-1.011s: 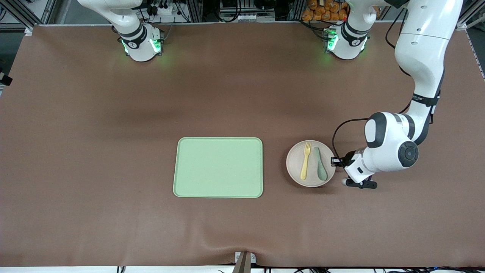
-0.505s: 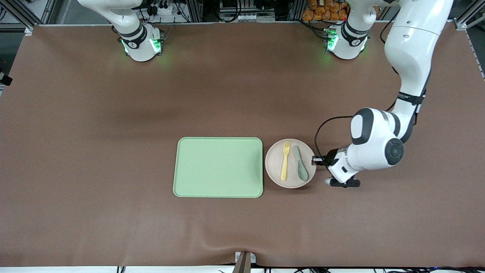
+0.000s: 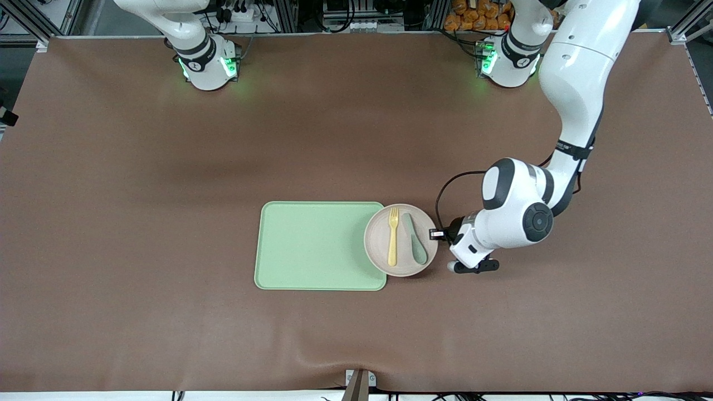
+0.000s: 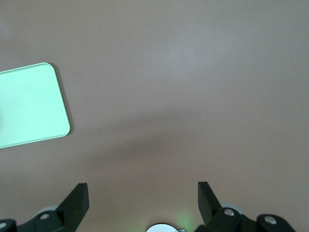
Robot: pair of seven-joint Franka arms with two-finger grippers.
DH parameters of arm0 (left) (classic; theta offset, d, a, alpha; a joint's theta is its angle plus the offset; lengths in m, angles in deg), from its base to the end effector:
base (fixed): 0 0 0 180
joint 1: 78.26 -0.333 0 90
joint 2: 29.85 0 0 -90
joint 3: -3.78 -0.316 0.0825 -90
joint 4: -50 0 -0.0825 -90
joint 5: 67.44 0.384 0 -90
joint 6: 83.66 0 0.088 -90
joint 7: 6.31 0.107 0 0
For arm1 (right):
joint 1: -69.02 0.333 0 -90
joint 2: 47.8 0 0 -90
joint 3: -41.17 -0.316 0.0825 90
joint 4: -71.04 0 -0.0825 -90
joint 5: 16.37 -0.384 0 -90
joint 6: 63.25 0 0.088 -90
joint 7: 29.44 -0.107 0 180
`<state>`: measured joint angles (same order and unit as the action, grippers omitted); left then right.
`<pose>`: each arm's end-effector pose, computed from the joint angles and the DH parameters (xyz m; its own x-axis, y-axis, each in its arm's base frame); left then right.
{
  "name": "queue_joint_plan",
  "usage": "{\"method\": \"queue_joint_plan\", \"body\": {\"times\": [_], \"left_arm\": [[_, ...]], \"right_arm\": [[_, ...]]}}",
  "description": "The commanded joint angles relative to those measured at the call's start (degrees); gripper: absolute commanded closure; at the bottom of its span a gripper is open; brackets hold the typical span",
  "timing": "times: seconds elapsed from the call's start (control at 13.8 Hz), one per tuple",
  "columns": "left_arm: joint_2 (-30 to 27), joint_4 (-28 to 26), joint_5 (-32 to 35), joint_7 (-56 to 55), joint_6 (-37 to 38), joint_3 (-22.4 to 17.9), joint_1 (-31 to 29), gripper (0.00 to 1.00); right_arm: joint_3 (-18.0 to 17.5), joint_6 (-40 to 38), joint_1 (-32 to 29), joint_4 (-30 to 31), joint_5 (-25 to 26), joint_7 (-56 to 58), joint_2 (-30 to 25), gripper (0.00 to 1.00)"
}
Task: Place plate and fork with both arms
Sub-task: 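Carry the plate with the left gripper onto the green placemat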
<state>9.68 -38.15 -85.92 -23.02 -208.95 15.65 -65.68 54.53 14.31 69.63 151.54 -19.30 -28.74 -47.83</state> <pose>0.6461 -0.2819 0.2554 0.9807 0.0687 -0.1829 0.1281 -0.9329 0.3365 0.5181 -0.1108 0.6828 0.9790 -0.1977 -0.0499 -0.2002 -0.9784 -0.0511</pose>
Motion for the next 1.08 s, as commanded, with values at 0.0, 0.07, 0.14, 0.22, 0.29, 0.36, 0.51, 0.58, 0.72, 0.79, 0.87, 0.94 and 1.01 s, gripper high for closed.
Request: {"method": "queue_joint_plan", "body": {"times": [0.0,0.07,0.14,0.22,0.29,0.36,0.51,0.58,0.72,0.79,0.87,0.94,1.01], "left_arm": [[2.74,4.82,-0.95,-4.81,-1.35,-0.36,3.32,1.0],[3.79,5.96,-0.95,-6.04,-1.8,-0.36,4.2,1.0],[4.32,6.75,-0.95,-7.27,-2.32,-0.36,5.17,1.0],[4.85,7.28,-0.95,-8.16,-3.11,-0.53,6.48,1.0],[5.11,7.72,-0.95,-8.6,-3.81,-0.71,7.71,1.0],[5.81,8.08,-0.95,-9.21,-4.69,-0.8,9.03,1.0],[6.86,9.22,-0.95,-10.01,-5.23,-0.88,10.88,1.0],[7.57,10.35,-1.04,-9.75,-5.23,-0.88,11.24,1.0],[8.98,11.42,-0.95,-11.23,-6.01,-0.97,13.08,1.0],[9.59,11.51,-0.95,-11.68,-8.72,-1.06,13.52,1.0],[10.03,11.51,-1.04,-11.94,-10.4,-1.06,13.7,1.0],[10.56,11.68,-1.04,-12.12,-10.85,-1.06,14.22,1.0],[11.09,11.86,-1.04,-12.21,-11.64,-1.06,14.32,1.0]], "right_arm": [[-0.62,-0.22,-1.49,-0.7,-0.67,-0.35,0.56,0.0],[-0.62,-0.13,-1.49,-0.7,-0.67,-0.26,0.64,0.0],[-0.62,-0.13,-1.49,-0.78,-0.67,-0.26,0.64,0.0],[-0.62,-0.13,-1.49,-0.78,-0.58,-0.26,0.91,0.0],[-0.62,-0.13,-2.01,-0.78,-0.67,-0.26,1.0,0.0],[-0.7,-0.13,-2.36,-0.78,-0.67,-0.26,1.0,0.0],[-0.62,-0.13,-2.37,-0.78,-0.67,-0.26,1.08,0.0],[-0.62,-0.13,-2.45,-0.78,-0.67,-0.26,1.08,0.0],[-0.62,0.74,-2.45,-0.78,-0.67,-0.26,1.08,0.0],[-0.62,0.84,-2.46,-0.78,-0.67,-0.26,1.08,0.0],[-0.62,0.84,-2.63,-0.78,-0.67,-0.26,1.26,0.0],[-0.62,0.84,-2.63,-0.78,-0.67,-0.26,1.35,0.0],[-0.62,0.92,-2.63,-0.78,-0.67,-0.26,1.43,0.0]]}}
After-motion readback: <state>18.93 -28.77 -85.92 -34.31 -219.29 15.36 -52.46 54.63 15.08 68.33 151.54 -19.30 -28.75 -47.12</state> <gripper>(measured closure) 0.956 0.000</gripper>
